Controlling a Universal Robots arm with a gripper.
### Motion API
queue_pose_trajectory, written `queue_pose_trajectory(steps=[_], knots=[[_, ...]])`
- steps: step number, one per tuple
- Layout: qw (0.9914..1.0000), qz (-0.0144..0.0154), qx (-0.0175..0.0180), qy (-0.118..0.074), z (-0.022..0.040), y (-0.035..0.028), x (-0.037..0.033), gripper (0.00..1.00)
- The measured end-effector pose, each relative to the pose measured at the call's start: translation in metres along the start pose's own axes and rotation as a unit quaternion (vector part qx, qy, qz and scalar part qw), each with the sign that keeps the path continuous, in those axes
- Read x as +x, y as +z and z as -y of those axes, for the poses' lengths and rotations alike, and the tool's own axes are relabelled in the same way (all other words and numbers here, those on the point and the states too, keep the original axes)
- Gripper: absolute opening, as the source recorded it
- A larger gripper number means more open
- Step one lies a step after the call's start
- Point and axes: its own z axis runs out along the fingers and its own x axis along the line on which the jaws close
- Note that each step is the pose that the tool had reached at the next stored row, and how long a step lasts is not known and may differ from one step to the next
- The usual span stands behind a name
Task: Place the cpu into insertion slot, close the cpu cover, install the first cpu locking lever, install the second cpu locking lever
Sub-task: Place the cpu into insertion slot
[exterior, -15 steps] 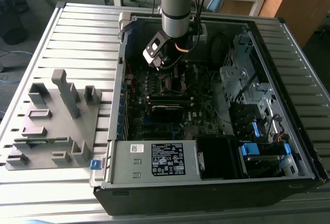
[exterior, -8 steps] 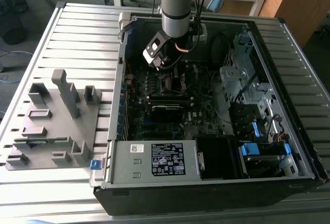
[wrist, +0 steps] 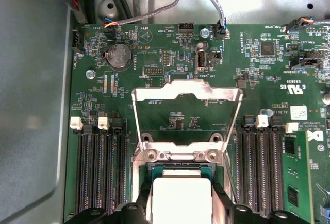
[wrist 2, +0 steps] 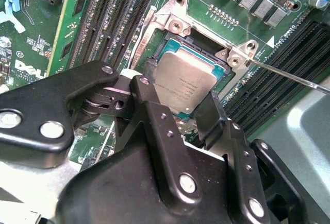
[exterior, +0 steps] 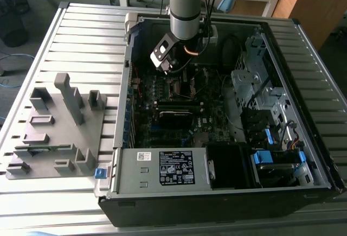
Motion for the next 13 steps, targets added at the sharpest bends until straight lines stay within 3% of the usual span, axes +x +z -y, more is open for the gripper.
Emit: queue_pose_trajectory(steps=[1, 2, 8, 13], knots=[[1.00000, -0.0004, -0.0002, 0.000, -0.0001, 0.0003, 0.0002, 0.55], [1.00000, -0.0001, 0.0000, 0.000, 0.0000, 0.0002, 0.0001, 0.61], [1.00000, 0.0005, 0.0004, 0.000, 0.0001, -0.0004, -0.0002, 0.61], [1.00000, 0.0005, 0.0004, 0.000, -0.0005, -0.0064, -0.0002, 0.61]])
